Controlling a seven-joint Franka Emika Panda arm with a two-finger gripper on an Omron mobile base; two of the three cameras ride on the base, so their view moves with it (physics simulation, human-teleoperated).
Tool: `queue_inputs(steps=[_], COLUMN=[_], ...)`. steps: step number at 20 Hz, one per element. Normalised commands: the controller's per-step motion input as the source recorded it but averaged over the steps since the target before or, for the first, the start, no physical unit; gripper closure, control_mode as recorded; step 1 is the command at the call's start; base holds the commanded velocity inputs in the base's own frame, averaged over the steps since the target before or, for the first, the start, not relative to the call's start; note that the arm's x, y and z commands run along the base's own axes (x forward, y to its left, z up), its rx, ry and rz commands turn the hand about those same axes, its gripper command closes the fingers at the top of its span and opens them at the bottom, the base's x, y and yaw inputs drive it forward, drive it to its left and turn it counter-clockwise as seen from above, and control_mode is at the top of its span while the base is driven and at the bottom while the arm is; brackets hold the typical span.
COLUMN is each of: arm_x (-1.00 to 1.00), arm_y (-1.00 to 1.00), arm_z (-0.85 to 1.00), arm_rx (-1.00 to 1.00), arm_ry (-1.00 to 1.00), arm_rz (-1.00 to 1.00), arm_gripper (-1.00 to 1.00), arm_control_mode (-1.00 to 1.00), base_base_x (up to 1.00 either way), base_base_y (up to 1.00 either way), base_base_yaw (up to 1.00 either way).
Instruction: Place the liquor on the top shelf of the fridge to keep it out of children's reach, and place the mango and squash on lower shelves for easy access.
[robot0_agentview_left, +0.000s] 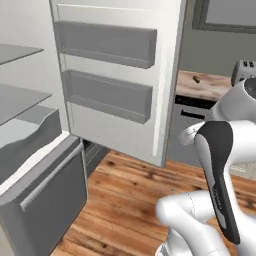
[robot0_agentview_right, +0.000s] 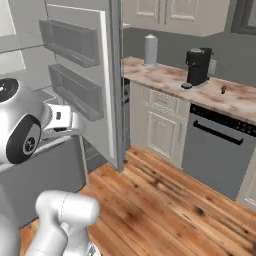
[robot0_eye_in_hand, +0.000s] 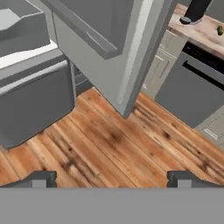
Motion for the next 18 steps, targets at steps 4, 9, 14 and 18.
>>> queue_inputs(steps=[4,9,14,18], arm_x=[0.00,0.00,0.00,0.00], arm_y=[0.00,0.00,0.00,0.00], arm_z=[0.00,0.00,0.00,0.00], arm_rx=[0.00,0.00,0.00,0.00], arm_ry=[0.00,0.00,0.00,0.00], arm_rz=[0.00,0.00,0.00,0.00], arm_gripper=[-1.00,-1.00,-1.00,-1.00], arm_control_mode=[1.00,1.00,1.00,1.00], base_base_x=[0.15,0.29,0.42,0.52], base_base_y=[-0.42,-0.58,-0.59,-0.33], base_base_yaw=[-0.56,-0.51,-0.44,-0.32])
